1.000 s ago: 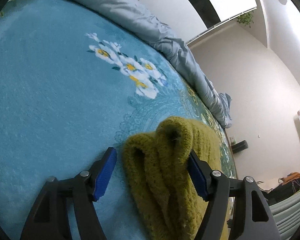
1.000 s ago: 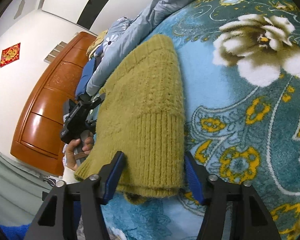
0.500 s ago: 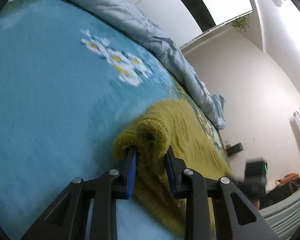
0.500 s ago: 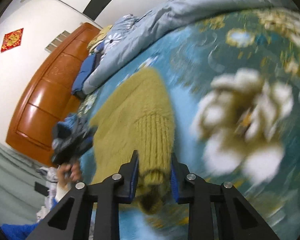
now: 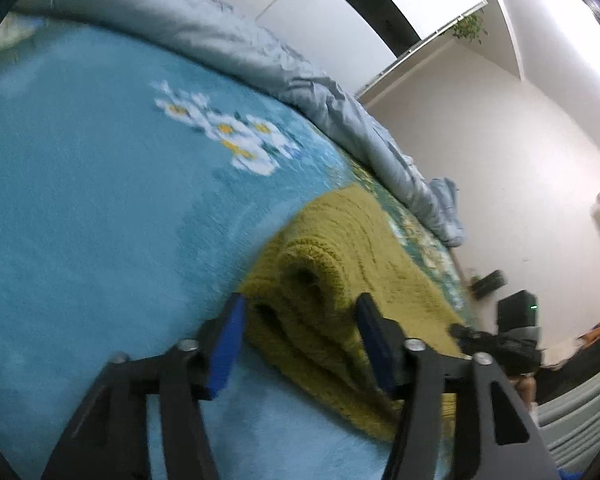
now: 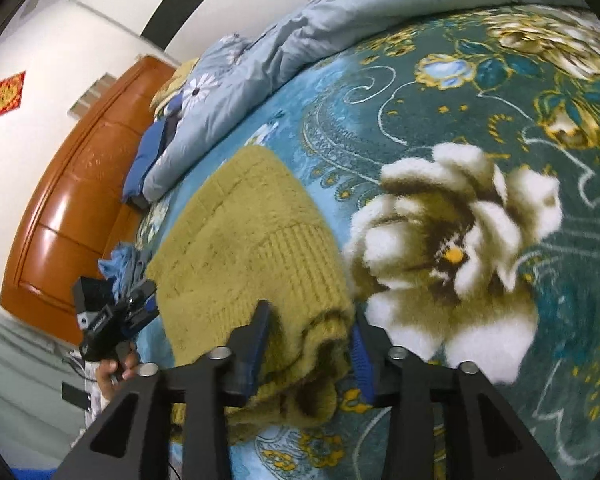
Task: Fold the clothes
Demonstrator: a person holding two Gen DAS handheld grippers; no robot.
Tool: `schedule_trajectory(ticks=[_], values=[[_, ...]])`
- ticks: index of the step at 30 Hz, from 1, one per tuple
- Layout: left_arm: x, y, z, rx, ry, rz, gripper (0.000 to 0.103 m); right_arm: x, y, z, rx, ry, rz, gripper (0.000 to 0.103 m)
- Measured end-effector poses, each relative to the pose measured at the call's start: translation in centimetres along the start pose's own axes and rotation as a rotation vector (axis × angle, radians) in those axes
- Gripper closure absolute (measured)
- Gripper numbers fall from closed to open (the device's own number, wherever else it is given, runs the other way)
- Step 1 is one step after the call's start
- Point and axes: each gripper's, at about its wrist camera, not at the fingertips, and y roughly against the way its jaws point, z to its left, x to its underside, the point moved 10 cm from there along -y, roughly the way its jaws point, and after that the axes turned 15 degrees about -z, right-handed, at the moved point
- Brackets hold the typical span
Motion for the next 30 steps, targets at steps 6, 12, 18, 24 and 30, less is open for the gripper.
schedule_trajectory(ticks=[6, 12, 18, 24, 30], values=[[-5.1, 0.0, -0.2, -0.027, -0.081, -0.014, 0.027, 2.9, 1.3, -0.4, -0.015, -0.184, -0.075, 0.024], [-5.5, -6.4, -2.2, 0.041, -0.203, 0.223, 0.027, 5.5, 0.4, 0.0, -0.046, -0.353, -0.099, 0.02], [-3.4, -10.6, -1.7, 0.093, -0.253, 0.406, 0.027, 6.5, -0.7, 1.8, -0.005, -0.347, -0.132, 0.016], [-2.0, -11.3, -1.5, 0.149, -0.225, 0.494, 0.027, 6.3, -1.3, 2.5, 0.08, -0.302, -0.195, 0.014], [-0.7, -11.0, -1.4, 0.178, -0.166, 0.509, 0.036, 5.8, -1.9, 2.1, 0.077, -0.335, -0.217, 0.043]])
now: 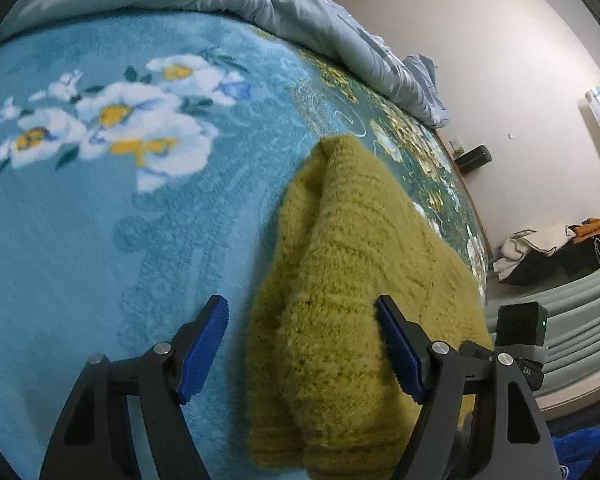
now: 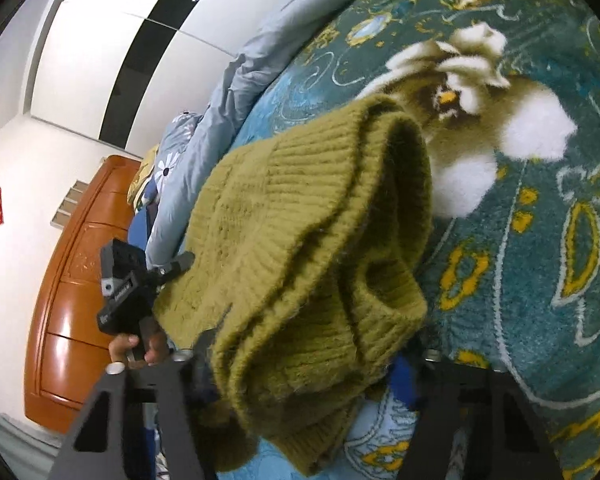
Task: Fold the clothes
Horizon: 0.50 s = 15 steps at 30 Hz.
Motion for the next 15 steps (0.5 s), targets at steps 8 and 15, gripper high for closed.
schedule_trajectory(ticks=[8, 15], values=[[2.5, 1.7, -2.4, 0.041, 0.036, -0.079, 0.06, -2.7, -0.4, -0.9, -0.056, -0.006, 0.087, 0.058], [6.5, 2.8, -5.2, 0.087, 0.083, -0.126, 0.064, -6.1, -1.6, -1.9, -0.036, 0.118, 0.16, 0.058]])
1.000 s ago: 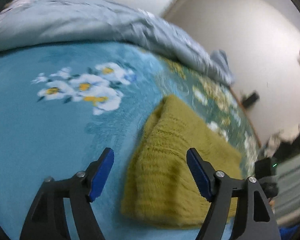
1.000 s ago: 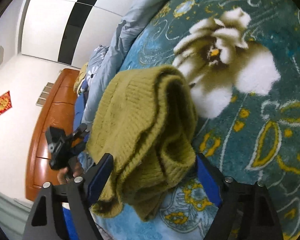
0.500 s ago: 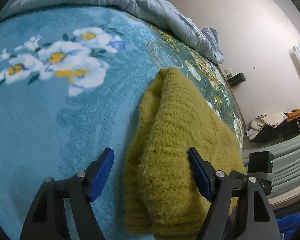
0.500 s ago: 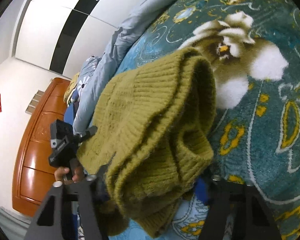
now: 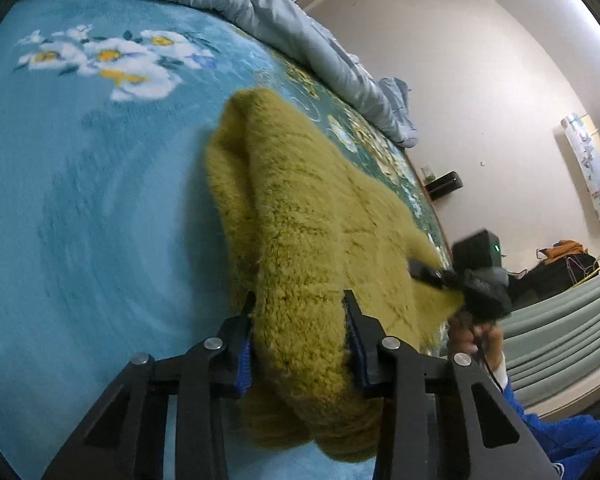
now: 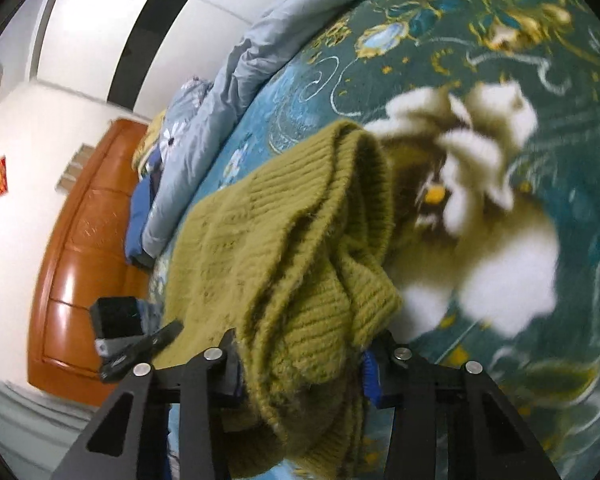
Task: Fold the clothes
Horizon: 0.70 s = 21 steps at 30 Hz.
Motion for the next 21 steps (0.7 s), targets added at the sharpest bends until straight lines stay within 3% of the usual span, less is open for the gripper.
schedule_trajectory(ticks=[4, 13, 16, 17, 18, 21], values=[[-0.3, 0.0, 0.1, -0.012, -0.005, -0.024, 0.063, -0.1, -0.3, 0.1, 0.006, 0.051, 0.022, 0.058], [-1.7, -1.3, 1.6, -0.066, 0.005, -0.011, 0.042, 0.5, -0.4, -0.2, 0.0, 0.047, 0.005, 0.05], [-1.5, -1.4, 2.1, -0.064, 0.034, -0.021, 0.041, 0.5, -0.3, -0.1, 0.003, 0.042, -0.003, 0.052], [-1.5, -1.4, 2.1, -0.059, 0.044, -0.027, 0.042, 0.5, -0.2, -0.1, -0.001, 0.037, -0.003, 0.052], [-1.4, -1.3, 1.8, -0.046, 0.053, -0.036, 0.055, 0.6, -0.1, -0.1, -0.006, 0.032, -0.003, 0.056], [-1.5, -0.8, 0.6, 0.001, 0.08, -0.066, 0.067, 0.5, 0.5, 0.3, -0.021, 0.044, -0.004, 0.062]])
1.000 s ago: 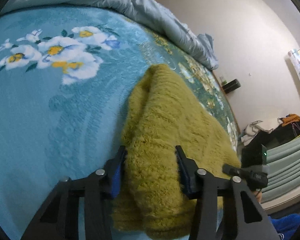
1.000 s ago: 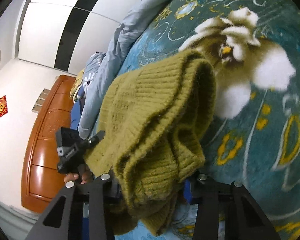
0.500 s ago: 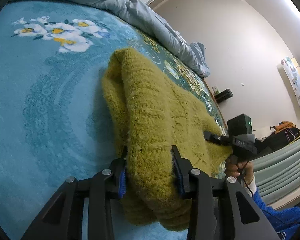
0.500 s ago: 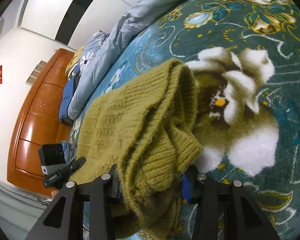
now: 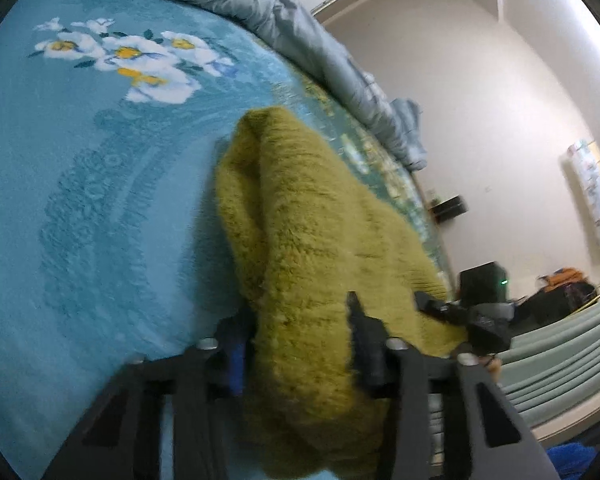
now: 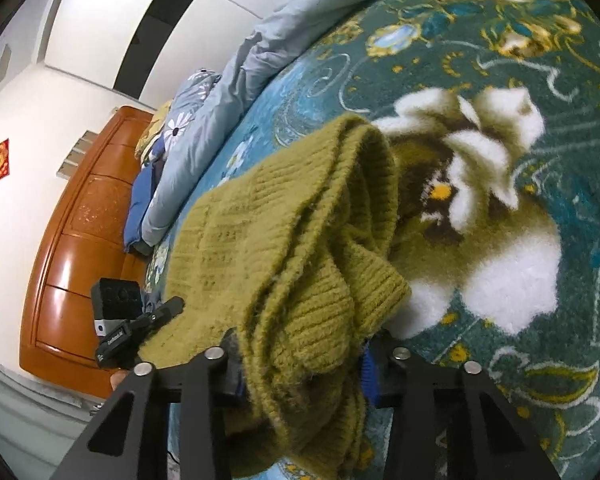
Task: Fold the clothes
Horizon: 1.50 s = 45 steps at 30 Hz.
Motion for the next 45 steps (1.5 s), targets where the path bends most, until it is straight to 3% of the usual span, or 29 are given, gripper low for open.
schedule_trajectory(ticks=[5, 10, 16, 26, 32, 39, 45], values=[[0.7, 0.2, -3.0, -0.002, -0.047, -0.023, 0.07, -1.2, 1.7, 1.5, -0.065, 0.045, -0.005, 0.064], [2.4, -2.0, -8.1, 0.024, -0.138, -0.002, 0.071, -3.0, 5.7, 0.4, -0.056, 0.124, -0.018, 0.064], [5.2, -8.9, -15.3, 0.102, -0.203, 0.066, 0.071, -7.5, 12.9, -4.6, 0.005, 0.186, -0.046, 0.064], [10.3, -22.9, -26.2, 0.207, -0.282, 0.163, 0.071, -17.8, 23.6, -14.9, 0.184, 0.242, -0.103, 0.064], [11.2, -29.3, -30.4, 0.241, -0.277, 0.143, 0.071, -23.7, 27.5, -20.0, 0.223, 0.272, -0.137, 0.064], [12.4, -34.1, -33.9, 0.28, -0.271, 0.078, 0.071, -30.2, 30.2, -23.9, 0.245, 0.349, -0.187, 0.064], [17.3, -36.7, -32.2, 0.226, -0.304, 0.121, 0.071, -29.9, 29.1, -29.9, 0.26, 0.34, -0.123, 0.065]])
